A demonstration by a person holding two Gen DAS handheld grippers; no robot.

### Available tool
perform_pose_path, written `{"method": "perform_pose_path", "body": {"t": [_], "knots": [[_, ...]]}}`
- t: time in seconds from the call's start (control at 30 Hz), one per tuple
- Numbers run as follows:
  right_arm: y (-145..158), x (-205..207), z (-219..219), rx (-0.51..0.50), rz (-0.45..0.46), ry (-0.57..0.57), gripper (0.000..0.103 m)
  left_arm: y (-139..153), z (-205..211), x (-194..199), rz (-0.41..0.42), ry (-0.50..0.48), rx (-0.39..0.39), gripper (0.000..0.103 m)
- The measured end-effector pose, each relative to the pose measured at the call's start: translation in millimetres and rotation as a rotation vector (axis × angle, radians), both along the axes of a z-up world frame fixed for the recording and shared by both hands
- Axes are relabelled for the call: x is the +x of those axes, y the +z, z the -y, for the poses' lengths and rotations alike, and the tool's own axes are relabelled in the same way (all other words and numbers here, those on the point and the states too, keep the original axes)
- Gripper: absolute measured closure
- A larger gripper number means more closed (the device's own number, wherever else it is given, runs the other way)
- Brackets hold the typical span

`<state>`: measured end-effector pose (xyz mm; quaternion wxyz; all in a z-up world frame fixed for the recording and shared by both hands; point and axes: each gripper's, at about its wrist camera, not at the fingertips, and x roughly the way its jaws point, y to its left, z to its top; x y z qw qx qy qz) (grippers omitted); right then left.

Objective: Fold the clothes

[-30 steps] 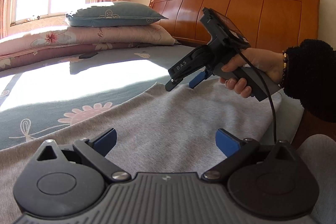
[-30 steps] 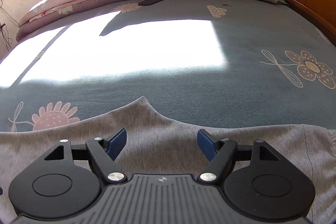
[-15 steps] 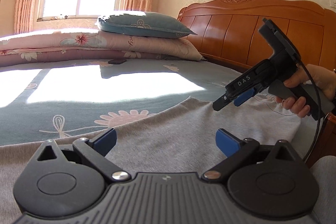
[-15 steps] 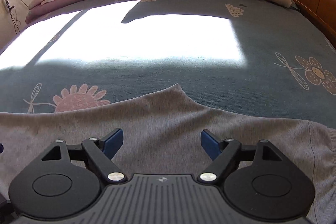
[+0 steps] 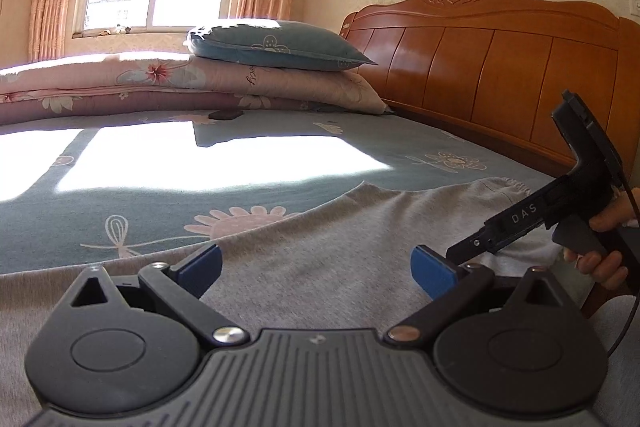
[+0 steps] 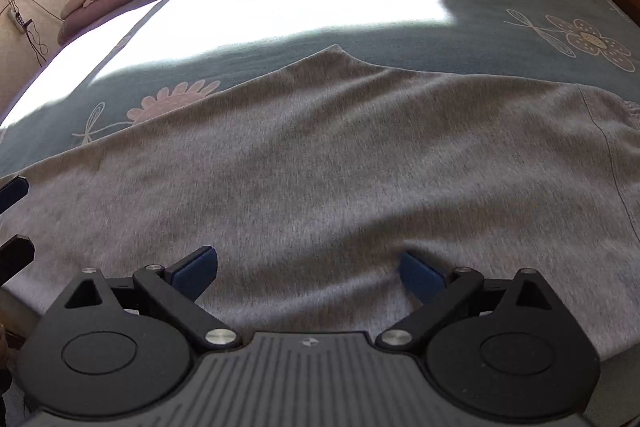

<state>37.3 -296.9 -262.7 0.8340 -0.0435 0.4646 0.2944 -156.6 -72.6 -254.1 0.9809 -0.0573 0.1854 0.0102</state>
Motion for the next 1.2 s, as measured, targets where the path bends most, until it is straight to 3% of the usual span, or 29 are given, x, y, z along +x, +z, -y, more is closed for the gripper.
{"method": "perform_pose_path", "body": {"t": [0.2,0.33,0.5,0.7,0.77,0.87,1.03,1.2], "knots": [[22.5,-24.3,26.6,0.076,-0.01,-0.054,0.004,1.1,-0.1,-4.3,0.004,-0.021,-0.017,0.003],[10.1,-35.4,49.7,0.178,-0.057,-0.073,0.003,-1.3,5.0,-4.0,-0.009,-0.036,0.011,0.003],[0.8,-24.7,91.2,0.272,-0.074,-0.2,0.007,0.1,4.0,-5.6,-0.003,-0.022,0.011,0.003],[23.7,-10.5,127.7,0.293,0.035,-0.28,0.003,-3.1,3.2,-3.1,-0.025,-0.017,0.005,0.003],[16.4,3.2,141.0,0.314,0.02,-0.312,0.002,-5.3,3.9,-0.9,-0.041,-0.013,0.013,0.002],[-0.8,23.7,154.9,0.267,-0.031,-0.36,0.004,-8.1,3.3,2.4,-0.069,0.006,0.028,0.003],[17.5,29.4,182.4,0.254,0.083,-0.438,0.004,-11.6,-4.8,4.5,-0.091,0.03,-0.004,0.003],[19.3,47.3,198.0,0.233,0.079,-0.456,0.002,-13.2,-8.5,7.1,-0.105,0.042,-0.029,0.003]]}}
